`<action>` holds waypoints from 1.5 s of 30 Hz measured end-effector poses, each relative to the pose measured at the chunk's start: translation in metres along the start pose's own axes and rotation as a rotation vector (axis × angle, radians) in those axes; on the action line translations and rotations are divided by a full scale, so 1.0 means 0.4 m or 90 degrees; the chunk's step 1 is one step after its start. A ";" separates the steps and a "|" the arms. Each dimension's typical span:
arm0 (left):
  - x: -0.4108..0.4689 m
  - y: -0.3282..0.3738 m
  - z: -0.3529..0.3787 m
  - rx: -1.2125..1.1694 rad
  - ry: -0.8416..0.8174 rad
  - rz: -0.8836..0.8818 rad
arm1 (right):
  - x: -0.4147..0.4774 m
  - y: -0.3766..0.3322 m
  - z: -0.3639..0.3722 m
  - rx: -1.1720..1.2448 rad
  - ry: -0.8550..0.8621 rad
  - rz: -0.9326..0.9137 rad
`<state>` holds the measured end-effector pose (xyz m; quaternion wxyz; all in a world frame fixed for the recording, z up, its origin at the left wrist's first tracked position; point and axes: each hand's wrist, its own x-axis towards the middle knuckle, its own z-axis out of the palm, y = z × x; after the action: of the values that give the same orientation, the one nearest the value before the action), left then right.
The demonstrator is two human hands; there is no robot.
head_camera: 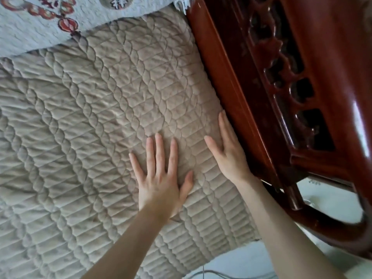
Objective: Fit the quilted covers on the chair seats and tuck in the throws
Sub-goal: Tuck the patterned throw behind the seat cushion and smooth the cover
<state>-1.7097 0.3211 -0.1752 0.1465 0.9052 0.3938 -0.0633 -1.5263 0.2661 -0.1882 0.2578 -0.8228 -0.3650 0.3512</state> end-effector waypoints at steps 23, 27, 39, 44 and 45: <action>-0.161 0.047 0.051 0.057 -0.040 0.064 | -0.290 0.100 0.018 -0.151 0.042 0.069; -0.231 -0.050 0.014 0.075 -0.044 0.122 | -0.352 0.048 0.060 -0.227 0.022 0.057; -0.285 -0.382 -0.060 0.087 0.005 -0.049 | -0.240 -0.133 0.165 -0.438 -0.057 -0.025; -0.290 -0.501 -0.083 0.027 0.005 -0.150 | -0.160 -0.274 0.286 -0.498 -0.060 -0.090; -0.288 -0.509 -0.084 0.023 0.002 -0.166 | -0.152 -0.295 0.307 -0.502 -0.063 -0.105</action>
<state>-1.9373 0.3833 -0.1608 0.1197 0.8489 0.5074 -0.0876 -1.6995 0.3102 -0.1604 -0.0684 -0.8087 -0.5485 0.2013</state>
